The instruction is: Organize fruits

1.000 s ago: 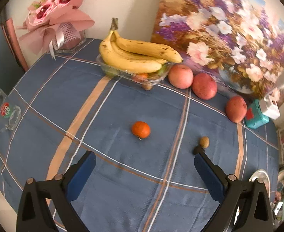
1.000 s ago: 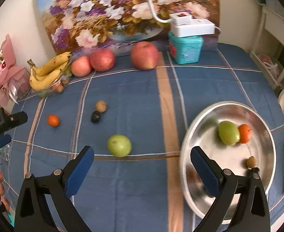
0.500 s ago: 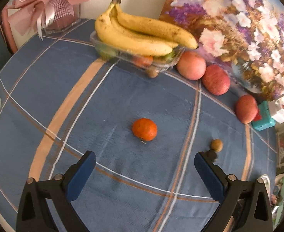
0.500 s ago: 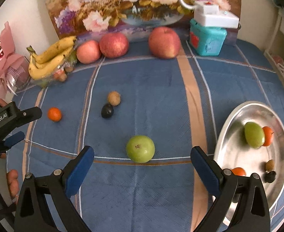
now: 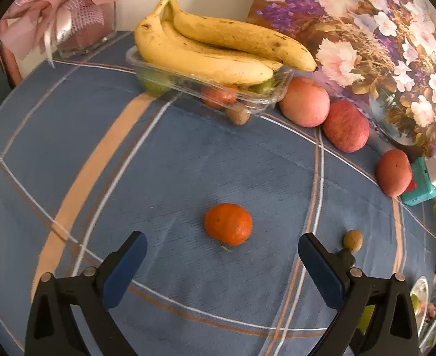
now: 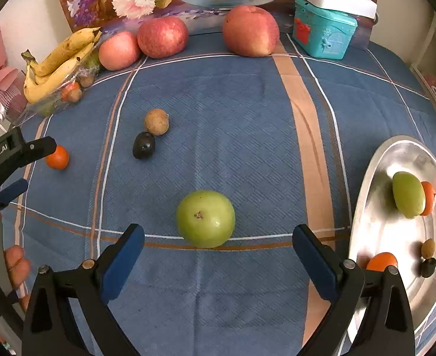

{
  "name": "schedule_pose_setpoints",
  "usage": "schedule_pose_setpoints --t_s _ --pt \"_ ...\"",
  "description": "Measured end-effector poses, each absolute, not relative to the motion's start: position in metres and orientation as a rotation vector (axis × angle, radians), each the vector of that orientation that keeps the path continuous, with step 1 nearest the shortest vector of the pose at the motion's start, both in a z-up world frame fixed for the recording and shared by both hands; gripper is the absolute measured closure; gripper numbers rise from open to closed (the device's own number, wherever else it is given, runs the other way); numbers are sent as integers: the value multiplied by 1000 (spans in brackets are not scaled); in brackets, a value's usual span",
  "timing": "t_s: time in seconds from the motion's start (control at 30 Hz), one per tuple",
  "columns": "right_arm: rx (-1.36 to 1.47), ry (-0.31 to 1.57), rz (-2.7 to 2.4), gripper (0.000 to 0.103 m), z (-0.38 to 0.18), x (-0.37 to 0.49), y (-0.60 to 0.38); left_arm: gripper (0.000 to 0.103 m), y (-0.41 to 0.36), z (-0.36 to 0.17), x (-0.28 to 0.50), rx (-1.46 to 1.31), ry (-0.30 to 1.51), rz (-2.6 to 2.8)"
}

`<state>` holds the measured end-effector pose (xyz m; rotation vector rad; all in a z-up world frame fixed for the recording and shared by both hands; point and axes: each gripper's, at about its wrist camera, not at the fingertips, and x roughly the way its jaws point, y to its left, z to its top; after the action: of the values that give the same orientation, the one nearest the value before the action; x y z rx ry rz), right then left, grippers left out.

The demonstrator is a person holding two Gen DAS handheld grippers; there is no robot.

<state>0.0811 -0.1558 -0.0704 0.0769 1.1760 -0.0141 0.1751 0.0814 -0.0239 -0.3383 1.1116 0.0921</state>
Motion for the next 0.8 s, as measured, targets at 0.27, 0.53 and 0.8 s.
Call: schedule_pose_setpoints --t_s 0.27,0.53,0.8 --pt "66 1169 -29 3 -76 83 -153 0 75 -32 183 -311 1138 67" --pt "66 1139 -31 29 -70 88 -156 20 76 -31 186 -332 1130 30" --pt "66 1115 -8 63 -65 86 -153 74 81 -28 185 -340 1118 30"
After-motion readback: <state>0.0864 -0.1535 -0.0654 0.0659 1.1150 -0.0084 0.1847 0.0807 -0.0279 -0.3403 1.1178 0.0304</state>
